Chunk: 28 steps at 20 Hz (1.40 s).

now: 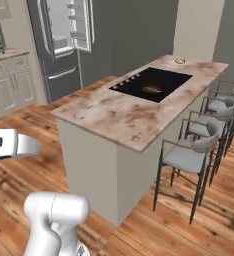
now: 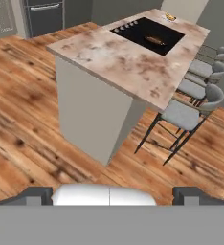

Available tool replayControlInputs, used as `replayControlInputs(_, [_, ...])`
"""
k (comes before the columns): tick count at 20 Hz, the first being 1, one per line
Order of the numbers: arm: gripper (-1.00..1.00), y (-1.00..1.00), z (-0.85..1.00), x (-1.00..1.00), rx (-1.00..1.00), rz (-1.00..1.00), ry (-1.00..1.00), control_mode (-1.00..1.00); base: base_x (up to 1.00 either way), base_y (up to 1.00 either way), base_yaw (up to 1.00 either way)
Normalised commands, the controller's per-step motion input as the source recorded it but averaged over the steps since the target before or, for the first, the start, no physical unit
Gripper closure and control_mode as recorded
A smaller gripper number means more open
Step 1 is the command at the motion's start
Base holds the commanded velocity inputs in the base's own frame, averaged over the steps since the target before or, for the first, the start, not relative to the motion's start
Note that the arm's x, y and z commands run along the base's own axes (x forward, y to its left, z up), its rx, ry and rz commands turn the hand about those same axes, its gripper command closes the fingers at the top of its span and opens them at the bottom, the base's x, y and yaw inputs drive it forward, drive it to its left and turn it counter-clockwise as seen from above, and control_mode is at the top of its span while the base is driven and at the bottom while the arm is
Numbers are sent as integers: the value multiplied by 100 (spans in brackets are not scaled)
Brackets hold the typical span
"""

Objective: Place the cold items (pear and sweet potato) from the fridge in one tupperware on the dining counter. Place the warm items (kebab skewer and hot dog) in the stove area in another tupperware.

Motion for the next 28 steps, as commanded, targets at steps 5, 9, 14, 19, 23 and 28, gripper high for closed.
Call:
replayControlInputs(5, [-100,0,0,0,0,0,0,100,58,100,-1])
replayControlInputs(9, [-100,0,0,0,0,0,0,100,75,100,0])
replayControlInputs(14, [-100,0,0,0,0,0,0,100,89,100,0])
replayControlInputs(19, [-100,0,0,0,0,0,0,100,97,100,0])
replayControlInputs(23, [-100,0,0,0,0,0,0,100,100,79,0])
replayControlInputs(28, [-100,0,0,0,0,0,0,100,100,60,0])
